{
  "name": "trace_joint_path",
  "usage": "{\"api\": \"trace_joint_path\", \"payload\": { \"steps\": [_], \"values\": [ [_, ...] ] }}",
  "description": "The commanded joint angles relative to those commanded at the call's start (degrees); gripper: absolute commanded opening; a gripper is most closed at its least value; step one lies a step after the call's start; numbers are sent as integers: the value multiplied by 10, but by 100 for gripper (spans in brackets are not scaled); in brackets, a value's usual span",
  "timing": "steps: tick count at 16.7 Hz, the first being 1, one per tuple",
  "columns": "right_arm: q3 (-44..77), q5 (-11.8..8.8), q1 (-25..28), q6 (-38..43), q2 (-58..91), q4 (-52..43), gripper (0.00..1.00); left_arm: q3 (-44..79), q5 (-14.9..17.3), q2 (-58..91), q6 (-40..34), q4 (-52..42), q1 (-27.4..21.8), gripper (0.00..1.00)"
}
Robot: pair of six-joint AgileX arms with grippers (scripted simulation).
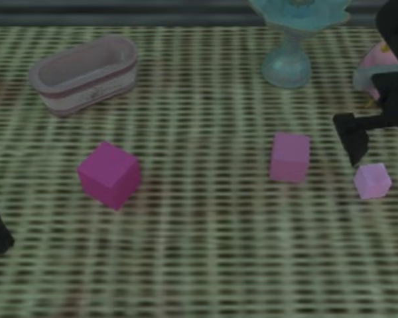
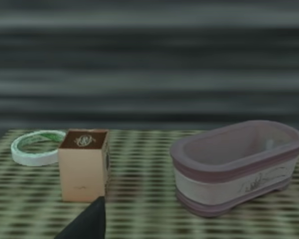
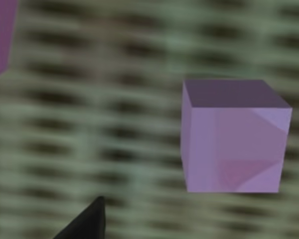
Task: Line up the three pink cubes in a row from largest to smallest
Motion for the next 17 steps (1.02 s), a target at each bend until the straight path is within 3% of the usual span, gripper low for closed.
{"api": "trace_joint_path", "payload": {
  "steps": [8,14,17],
  "values": [
    [-90,0,3,2,65,159,100,0,0,0,0,0,0,100],
    [-102,1,4,2,76,178,100,0,0,0,0,0,0,100],
    [-102,1,4,2,76,178,77,0,0,0,0,0,0,100]
  ]
}}
